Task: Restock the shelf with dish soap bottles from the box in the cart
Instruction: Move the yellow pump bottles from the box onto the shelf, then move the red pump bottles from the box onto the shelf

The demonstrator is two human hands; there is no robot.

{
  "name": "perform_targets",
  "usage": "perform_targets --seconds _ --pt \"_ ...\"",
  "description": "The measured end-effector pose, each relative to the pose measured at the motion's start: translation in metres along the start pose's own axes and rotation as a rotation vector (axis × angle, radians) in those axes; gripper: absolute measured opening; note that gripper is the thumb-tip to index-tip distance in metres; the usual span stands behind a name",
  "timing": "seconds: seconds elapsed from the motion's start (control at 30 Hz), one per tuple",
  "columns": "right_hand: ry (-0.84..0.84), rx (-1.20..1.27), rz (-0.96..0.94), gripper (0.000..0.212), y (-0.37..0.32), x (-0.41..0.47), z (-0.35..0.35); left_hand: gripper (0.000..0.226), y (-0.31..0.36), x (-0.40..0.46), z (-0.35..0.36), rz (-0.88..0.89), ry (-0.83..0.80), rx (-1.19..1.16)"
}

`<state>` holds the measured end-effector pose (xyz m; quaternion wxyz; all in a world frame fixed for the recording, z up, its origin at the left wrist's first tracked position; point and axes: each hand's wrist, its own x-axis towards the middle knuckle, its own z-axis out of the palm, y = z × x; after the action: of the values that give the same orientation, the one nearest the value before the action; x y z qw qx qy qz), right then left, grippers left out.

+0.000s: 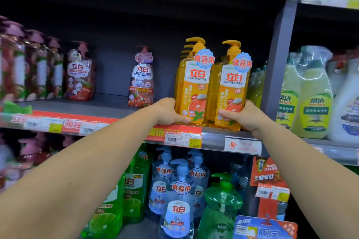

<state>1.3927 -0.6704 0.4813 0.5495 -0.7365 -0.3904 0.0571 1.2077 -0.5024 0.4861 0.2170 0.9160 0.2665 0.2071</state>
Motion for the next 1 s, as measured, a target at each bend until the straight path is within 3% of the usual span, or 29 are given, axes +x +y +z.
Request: perform_targets --seconds 0.17,0.27,0.33,0.43,0.57,0.73,1.0 --pt "0.187 -0.056 0.018 0.103 -0.014 -0.022 0.010 0.071 -0.002 -0.014 0.002 0.045 0.083 0.034" --pt "0.501 -0.221 -0.181 0.077 -0.036 -0.050 0.031 0.081 -0.011 -0.032 -0.001 0.057 0.228 0.029" --pt "0.590 -0.360 -0.392 0.063 -0.055 -0.071 0.060 0.082 -0.027 -0.046 -0.007 0.050 0.308 0.040" --pt "0.436 -0.508 -0.575 0.058 -0.079 -0.092 0.122 0.069 -0.063 -0.076 -0.022 0.071 0.419 0.111" --pt "0.156 -0.646 -0.606 0.063 -0.112 -0.131 0.227 0.061 -0.132 -0.144 -0.057 0.037 0.498 0.245" --pt "-0.104 -0.650 -0.611 0.061 -0.152 -0.192 0.374 0.049 -0.253 -0.255 -0.103 -0.170 0.478 0.428" --pt "-0.443 -0.511 -0.739 0.058 -0.225 -0.322 0.589 0.056 -0.412 -0.443 -0.173 -0.597 0.483 0.647"
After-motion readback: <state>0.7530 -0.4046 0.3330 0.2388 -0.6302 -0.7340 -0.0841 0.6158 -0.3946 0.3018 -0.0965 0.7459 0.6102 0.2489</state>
